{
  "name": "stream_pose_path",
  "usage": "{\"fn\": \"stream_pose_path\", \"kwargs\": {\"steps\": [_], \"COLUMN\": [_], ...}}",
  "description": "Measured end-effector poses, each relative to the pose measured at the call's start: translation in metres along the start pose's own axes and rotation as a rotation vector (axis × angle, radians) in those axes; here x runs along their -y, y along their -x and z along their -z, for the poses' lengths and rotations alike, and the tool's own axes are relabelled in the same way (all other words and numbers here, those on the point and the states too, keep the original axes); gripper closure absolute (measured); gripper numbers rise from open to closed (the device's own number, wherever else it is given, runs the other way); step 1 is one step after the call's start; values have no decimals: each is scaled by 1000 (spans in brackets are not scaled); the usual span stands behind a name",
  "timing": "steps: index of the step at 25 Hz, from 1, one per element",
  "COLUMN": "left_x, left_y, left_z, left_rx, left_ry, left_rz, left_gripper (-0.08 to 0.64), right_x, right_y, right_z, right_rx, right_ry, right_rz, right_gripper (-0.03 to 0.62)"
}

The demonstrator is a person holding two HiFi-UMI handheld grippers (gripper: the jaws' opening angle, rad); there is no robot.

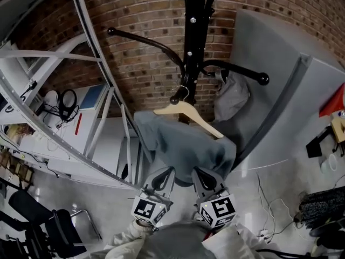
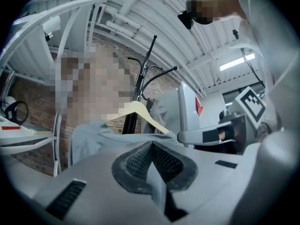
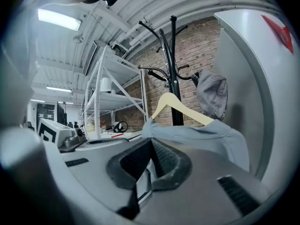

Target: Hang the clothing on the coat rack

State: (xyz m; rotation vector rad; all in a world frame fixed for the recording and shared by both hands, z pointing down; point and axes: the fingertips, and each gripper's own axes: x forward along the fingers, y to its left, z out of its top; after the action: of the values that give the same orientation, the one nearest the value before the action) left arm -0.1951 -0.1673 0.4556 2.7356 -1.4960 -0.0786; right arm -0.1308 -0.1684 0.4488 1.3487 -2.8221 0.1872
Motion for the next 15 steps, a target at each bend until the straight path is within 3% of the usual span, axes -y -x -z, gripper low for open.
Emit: {"fn": "stream_pose_path", "kwargs": {"steps": [4, 9, 15], "left_x": [2, -2, 14], "left_y": [43, 97, 130], "left_z": [4, 20, 16], "left_rx": [-35, 2, -8], "left_ry": [23, 43, 63], "left_rz": [13, 42, 70], "left_gripper": [552, 552, 552], "right_x": [-42, -89, -112], "right_y": [11, 32, 63], "right_z": [6, 16, 22], "right_rx": [-3, -2, 10], "right_ry": [9, 15, 12], "right_rz": [31, 85, 156], "right_gripper": [569, 569, 569]}}
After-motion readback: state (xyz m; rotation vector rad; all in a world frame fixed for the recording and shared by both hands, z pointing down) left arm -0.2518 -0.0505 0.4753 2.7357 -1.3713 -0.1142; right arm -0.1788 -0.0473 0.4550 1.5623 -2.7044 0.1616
